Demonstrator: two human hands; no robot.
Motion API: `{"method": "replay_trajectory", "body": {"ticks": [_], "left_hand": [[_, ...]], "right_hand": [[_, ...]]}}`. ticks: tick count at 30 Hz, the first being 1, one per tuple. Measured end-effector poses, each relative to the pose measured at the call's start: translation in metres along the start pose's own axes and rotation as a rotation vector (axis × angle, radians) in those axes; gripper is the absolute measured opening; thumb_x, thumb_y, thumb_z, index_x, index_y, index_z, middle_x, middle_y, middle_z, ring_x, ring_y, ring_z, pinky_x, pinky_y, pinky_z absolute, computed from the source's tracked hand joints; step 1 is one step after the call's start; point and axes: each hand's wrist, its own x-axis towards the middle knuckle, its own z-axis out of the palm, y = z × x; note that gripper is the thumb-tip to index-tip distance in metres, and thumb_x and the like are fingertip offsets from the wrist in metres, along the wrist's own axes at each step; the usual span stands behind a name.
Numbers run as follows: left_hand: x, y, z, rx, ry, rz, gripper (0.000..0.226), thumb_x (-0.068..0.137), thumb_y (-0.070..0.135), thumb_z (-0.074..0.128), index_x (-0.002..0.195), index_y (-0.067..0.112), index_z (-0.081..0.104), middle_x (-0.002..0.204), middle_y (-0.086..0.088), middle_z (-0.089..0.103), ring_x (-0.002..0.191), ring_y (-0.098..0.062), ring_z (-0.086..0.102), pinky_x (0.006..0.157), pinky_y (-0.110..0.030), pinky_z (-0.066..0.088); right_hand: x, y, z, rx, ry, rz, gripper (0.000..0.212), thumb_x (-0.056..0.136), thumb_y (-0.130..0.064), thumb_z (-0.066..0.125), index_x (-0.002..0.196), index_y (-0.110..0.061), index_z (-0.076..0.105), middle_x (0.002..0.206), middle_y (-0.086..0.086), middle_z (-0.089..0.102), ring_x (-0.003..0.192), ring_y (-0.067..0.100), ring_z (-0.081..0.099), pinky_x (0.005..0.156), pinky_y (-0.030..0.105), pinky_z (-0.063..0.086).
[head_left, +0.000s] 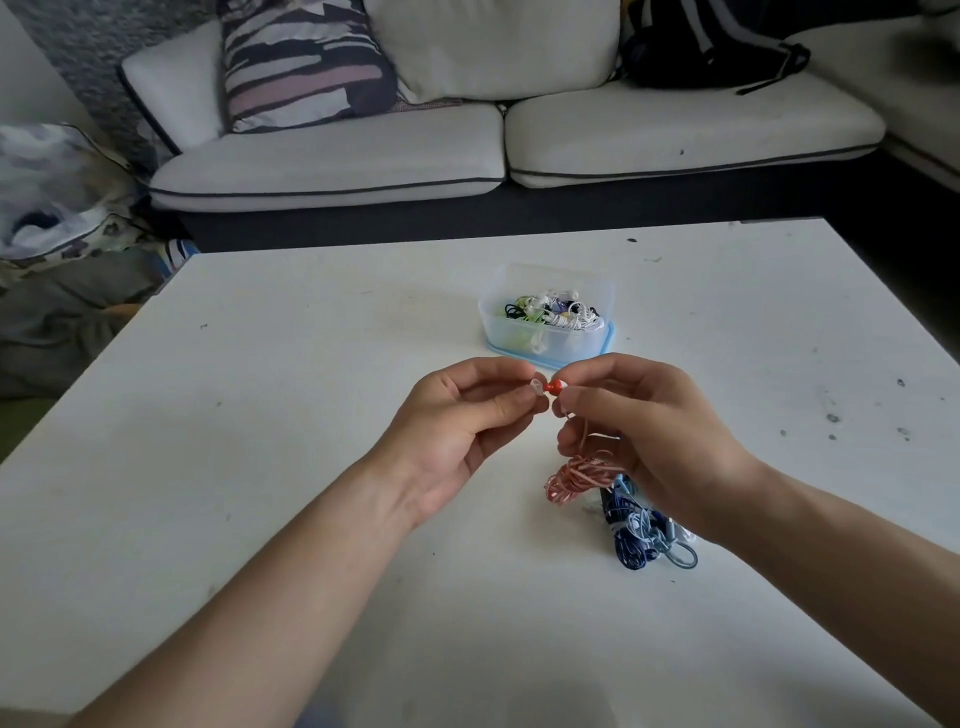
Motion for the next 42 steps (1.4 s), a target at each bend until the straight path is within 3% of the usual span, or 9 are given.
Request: {"method": "replay_trajectory", "body": {"ticks": [4,16,21,28,34,38,42], "left_hand": [[-0.001,-0.002,0.000,0.020,-0.037,0.015,0.018,0.063,0.000,0.072,0.074,0.013,0.074,0.089,-0.012,0.075,0.082,-0.021,0.073,0.074,-0.022,0.058],[0.001,-0.004,0.000,0.051,-0.031,0.027,0.018,0.069,-0.003,0.069,0.084,0.006,0.068,0.091,-0.014,0.075,0.082,-0.022,0.074,0.070,-0.021,0.058],[0.002,-0.005,0.000,0.086,-0.029,0.029,0.016,0.066,0.000,0.071,0.080,0.008,0.067,0.087,-0.014,0.075,0.077,-0.021,0.074,0.066,-0.021,0.057],[0.003,-0.004,-0.002,0.114,-0.068,0.043,0.020,0.062,0.004,0.073,0.079,0.009,0.064,0.080,-0.010,0.074,0.073,-0.019,0.073,0.064,-0.020,0.056],[0.005,-0.007,-0.002,0.088,-0.088,0.038,0.017,0.062,0.002,0.072,0.075,0.010,0.064,0.080,-0.010,0.074,0.071,-0.018,0.073,0.063,-0.020,0.056],[0.005,-0.008,-0.002,0.082,-0.090,0.033,0.019,0.063,0.001,0.071,0.077,0.009,0.062,0.080,-0.010,0.074,0.071,-0.017,0.073,0.063,-0.019,0.056],[0.005,-0.010,-0.001,0.070,-0.082,0.028,0.020,0.063,0.001,0.071,0.079,0.007,0.060,0.078,-0.009,0.074,0.070,-0.017,0.072,0.063,-0.019,0.056]], "right_hand": [[0.000,0.000,0.000,-0.028,0.003,-0.001,0.004,0.087,-0.001,0.069,0.091,0.000,0.070,0.078,0.014,0.069,0.063,0.026,0.062,0.060,0.032,0.053],[0.004,0.000,-0.006,-0.117,0.056,-0.018,0.004,0.086,0.000,0.070,0.086,-0.004,0.072,0.073,0.015,0.064,0.062,0.026,0.058,0.056,0.031,0.049],[0.005,-0.002,-0.008,-0.140,0.018,-0.024,0.013,0.084,0.001,0.071,0.078,-0.008,0.076,0.073,0.019,0.065,0.061,0.024,0.058,0.054,0.028,0.048],[0.006,-0.006,-0.012,-0.113,-0.076,0.033,0.007,0.083,0.004,0.069,0.087,0.000,0.074,0.068,0.012,0.067,0.059,0.021,0.057,0.051,0.023,0.047],[0.007,-0.006,-0.013,-0.128,-0.104,0.030,0.019,0.069,-0.011,0.076,0.085,-0.002,0.076,0.071,0.015,0.066,0.060,0.021,0.058,0.056,0.028,0.048],[0.006,-0.006,-0.013,-0.132,-0.110,0.007,0.012,0.072,-0.009,0.076,0.083,-0.003,0.076,0.065,0.010,0.067,0.057,0.018,0.058,0.053,0.023,0.048],[0.005,-0.005,-0.013,-0.151,-0.106,-0.002,0.019,0.070,-0.012,0.077,0.086,-0.002,0.075,0.067,0.009,0.069,0.059,0.019,0.058,0.054,0.023,0.048]]}}
